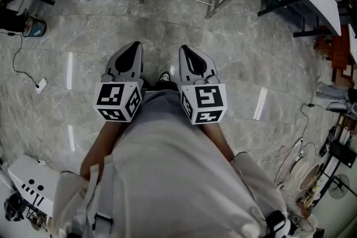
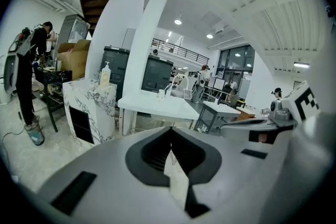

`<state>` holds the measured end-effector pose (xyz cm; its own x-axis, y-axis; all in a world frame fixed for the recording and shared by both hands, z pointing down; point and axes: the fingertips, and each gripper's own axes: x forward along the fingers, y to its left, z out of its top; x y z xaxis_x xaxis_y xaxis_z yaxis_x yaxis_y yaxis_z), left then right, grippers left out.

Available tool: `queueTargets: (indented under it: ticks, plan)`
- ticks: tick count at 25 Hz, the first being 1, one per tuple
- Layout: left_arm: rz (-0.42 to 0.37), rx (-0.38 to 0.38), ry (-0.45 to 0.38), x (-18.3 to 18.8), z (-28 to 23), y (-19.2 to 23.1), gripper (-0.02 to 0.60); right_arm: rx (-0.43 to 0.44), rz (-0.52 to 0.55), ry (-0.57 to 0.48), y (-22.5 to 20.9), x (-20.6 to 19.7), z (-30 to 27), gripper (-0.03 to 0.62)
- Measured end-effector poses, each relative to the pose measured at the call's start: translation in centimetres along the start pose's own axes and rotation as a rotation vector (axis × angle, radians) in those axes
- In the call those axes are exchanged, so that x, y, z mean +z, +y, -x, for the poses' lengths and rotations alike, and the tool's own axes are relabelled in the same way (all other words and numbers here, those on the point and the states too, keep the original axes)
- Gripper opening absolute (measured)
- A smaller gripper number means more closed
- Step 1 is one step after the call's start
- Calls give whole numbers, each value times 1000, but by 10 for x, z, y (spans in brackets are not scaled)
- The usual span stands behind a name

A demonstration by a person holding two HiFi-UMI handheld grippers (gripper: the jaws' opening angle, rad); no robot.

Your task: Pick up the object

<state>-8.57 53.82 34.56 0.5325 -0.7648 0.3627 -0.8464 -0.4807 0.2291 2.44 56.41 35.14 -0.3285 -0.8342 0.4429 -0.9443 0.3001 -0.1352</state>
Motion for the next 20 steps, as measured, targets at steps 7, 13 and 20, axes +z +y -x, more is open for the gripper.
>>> queueTargets:
  ticks: [7,13,20]
  plan:
    - [16,-2,23,-12,4,-5,0,-1,2,44,-2,-11,1,9]
    - [30,6,44,-18,0,0,0,30,-61,26,-4,-11,-5,11]
    - [51,-10,44,-10,-22,15,0,36,-31,35,-10,5,-30,11]
